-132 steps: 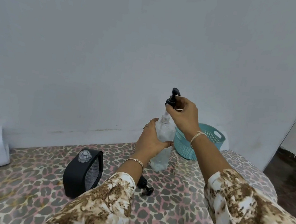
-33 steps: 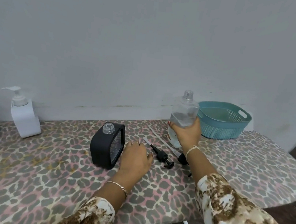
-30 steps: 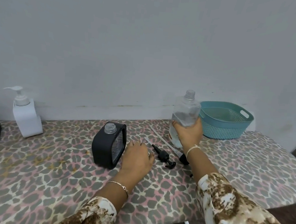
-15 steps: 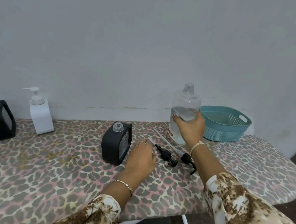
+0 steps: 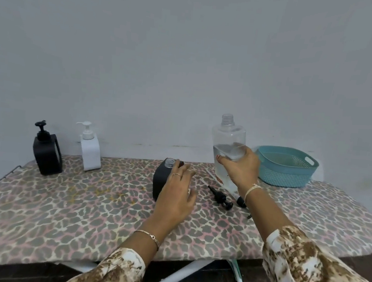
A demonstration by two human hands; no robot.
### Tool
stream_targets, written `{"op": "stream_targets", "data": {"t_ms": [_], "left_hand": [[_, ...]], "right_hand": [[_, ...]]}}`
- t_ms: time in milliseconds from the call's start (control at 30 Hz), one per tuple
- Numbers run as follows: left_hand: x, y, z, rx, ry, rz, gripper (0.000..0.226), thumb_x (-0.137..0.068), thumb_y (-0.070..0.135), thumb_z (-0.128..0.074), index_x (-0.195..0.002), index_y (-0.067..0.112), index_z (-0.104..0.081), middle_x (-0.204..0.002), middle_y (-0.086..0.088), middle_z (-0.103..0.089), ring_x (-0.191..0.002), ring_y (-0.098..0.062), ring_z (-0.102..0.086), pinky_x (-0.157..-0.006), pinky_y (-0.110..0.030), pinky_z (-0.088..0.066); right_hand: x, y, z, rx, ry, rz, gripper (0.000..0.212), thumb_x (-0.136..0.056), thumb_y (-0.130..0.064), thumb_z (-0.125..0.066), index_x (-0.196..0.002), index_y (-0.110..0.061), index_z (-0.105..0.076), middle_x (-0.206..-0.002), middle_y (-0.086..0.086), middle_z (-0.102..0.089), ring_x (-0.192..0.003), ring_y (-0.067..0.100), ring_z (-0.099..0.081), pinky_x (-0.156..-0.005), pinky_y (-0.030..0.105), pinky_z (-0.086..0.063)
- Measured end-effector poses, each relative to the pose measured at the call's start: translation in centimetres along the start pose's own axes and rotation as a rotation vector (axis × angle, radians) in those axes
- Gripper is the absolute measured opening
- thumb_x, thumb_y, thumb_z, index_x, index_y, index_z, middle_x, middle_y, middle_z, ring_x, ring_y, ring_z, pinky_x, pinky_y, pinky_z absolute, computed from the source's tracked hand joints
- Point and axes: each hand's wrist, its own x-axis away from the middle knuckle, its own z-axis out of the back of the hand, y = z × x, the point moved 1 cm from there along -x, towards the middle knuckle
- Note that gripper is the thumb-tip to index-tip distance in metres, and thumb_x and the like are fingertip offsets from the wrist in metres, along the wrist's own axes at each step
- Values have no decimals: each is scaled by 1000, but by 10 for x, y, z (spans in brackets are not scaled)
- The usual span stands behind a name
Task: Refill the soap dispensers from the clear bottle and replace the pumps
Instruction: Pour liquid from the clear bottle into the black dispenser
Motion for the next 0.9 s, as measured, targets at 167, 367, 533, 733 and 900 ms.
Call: {"op": "stream_targets", "data": {"t_ms": [167, 367, 533, 733, 900], "left_hand": [[6, -18, 14, -57, 78, 70, 58, -92, 20, -58, -145, 19, -35, -159, 3, -18, -149, -13, 7, -119, -35, -11], [7, -41, 17, -10, 80, 270, 80, -90, 34, -63, -151, 11, -16, -161, -3, -7, -148, -22, -10, -120, -37, -18], [4, -51, 12, 218, 19, 410, 103, -77, 29, -78, -152, 14, -10, -150, -6, -37, -135, -23, -40, -107, -30, -36], [1, -53, 0, 384, 58, 557, 113, -74, 21, -82, -153, 15, -1, -142, -7, -50, -128, -24, -50, -100, -30, -42], [-1, -54, -6, 416, 121, 595, 110, -67, 33, -87, -151, 21, -16, -136, -3, -54, -123, -24, -54, -96, -34, -46]], "right_hand": [[19, -7, 0, 83, -92, 91, 50, -64, -33, -84, -107, -19, -62, -96, -1, -67, -88, 20, -62, -75, 33, -52], [28, -15, -5, 274, -204, 219, 52, -70, -31, -81, -114, -14, -58, -97, 1, -66, -79, 15, -53, -63, 24, -39], [28, -15, -13, 421, -243, 301, 53, -73, -30, -76, -120, -16, -56, -101, 2, -68, -84, 20, -61, -65, 29, -47], [25, -5, -24, 519, -256, 355, 48, -68, -29, -75, -113, -21, -59, -89, -3, -68, -79, 18, -64, -59, 25, -44], [27, -4, -31, 644, -288, 415, 64, -71, -27, -74, -131, -21, -53, -108, 0, -67, -95, 21, -64, -75, 33, -53]]}}
